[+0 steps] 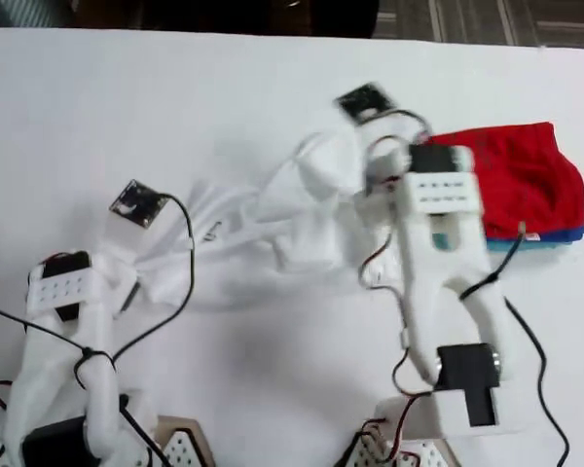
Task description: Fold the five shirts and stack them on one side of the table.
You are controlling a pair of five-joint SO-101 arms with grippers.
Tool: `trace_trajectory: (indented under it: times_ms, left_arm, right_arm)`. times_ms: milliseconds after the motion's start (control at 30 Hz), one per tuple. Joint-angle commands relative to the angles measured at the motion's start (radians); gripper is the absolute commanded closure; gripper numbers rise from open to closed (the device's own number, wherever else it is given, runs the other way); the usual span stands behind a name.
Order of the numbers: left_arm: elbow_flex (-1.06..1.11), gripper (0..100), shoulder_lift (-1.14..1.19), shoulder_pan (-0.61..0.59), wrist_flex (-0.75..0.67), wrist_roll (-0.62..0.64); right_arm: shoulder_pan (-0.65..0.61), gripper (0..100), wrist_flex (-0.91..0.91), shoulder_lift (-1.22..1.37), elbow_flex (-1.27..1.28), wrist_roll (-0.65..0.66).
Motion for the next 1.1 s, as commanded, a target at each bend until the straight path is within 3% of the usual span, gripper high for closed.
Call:
trace_trajectory:
  times_ms: [0, 167, 433, 733, 800, 1000, 1067]
  left_arm:
    - [-0.005, 97, -0.026, -0.009, -0.012, 0.008]
    - [-0.005, 97, -0.026, -0.009, -0.012, 0.008]
    - [-0.004, 97, -0.026, -0.014, -0.012, 0.003]
    - [-0.008, 97, -0.026, -0.009, -0.012, 0.003]
    - [-0.008, 97, -0.026, -0.009, -0.012, 0.003]
    - [-0.007, 97, -0.026, -0.012, -0.012, 0.003]
    - [-0.007, 97, -0.026, -0.012, -0.012, 0.003]
  right_arm:
    - [-0.153, 83.7, 0.03, -0.056, -0.028, -0.038]
    - [-0.269, 83.6, -0.047, 0.019, 0.058, -0.043]
    - [-0.275, 68.9, -0.073, 0.202, 0.075, -0.035]
    - [-0.272, 68.0, -0.166, 0.306, 0.075, -0.035]
    - [-0.272, 70.6, -0.194, 0.315, 0.072, -0.035]
    - [-0.272, 98.7, -0.203, 0.246, -0.009, -0.052]
    - [-0.272, 96.3, -0.203, 0.199, -0.038, -0.092]
